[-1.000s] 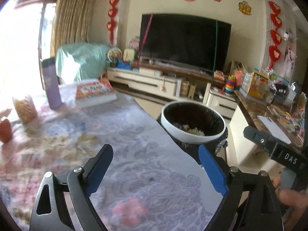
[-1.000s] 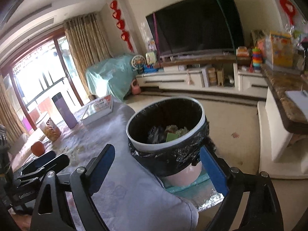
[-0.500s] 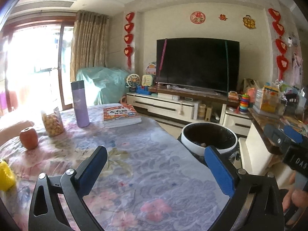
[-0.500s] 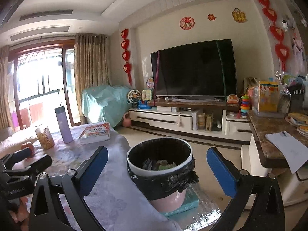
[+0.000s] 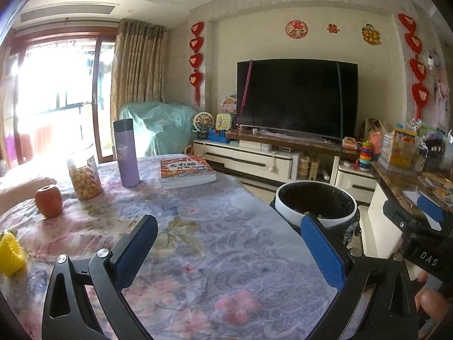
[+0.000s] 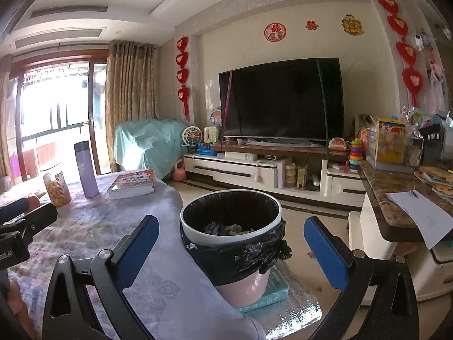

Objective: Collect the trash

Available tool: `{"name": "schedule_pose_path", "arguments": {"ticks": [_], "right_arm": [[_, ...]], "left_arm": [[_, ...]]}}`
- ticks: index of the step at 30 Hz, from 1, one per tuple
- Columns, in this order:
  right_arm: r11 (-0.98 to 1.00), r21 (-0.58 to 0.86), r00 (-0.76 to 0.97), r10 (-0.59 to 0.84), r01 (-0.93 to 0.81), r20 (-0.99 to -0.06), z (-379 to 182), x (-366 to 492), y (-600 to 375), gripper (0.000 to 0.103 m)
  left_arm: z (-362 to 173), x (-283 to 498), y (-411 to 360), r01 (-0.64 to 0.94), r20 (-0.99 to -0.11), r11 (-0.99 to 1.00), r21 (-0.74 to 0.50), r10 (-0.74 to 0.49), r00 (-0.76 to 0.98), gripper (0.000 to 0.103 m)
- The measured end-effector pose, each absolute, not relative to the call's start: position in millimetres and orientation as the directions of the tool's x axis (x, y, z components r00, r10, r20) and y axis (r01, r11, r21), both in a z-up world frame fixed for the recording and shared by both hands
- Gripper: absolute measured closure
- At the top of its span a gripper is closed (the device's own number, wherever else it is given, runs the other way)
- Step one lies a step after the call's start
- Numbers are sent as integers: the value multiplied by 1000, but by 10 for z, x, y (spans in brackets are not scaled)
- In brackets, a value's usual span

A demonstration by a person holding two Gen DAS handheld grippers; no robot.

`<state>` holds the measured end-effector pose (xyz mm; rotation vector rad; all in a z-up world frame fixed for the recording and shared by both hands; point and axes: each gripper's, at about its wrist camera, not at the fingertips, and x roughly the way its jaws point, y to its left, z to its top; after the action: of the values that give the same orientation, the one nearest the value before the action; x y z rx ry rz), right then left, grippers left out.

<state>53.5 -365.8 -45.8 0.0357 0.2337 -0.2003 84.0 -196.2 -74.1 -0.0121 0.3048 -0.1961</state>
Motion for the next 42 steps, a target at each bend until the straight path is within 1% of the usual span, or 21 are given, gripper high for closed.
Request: {"name": "schedule_pose_path", "arguments": {"ticks": [6,42], "right_arm": [[981,12,959,-185,192,-217,-424,503,-3646,0],[987,29,965,-148,158,-217,-397,496,-3585,0]], "left_arm": [[-762,843,-1940,192,-294,981,-39,-195,936,1],[-825,885,-1913,186,-292,982,-21,-184,939,1]]}}
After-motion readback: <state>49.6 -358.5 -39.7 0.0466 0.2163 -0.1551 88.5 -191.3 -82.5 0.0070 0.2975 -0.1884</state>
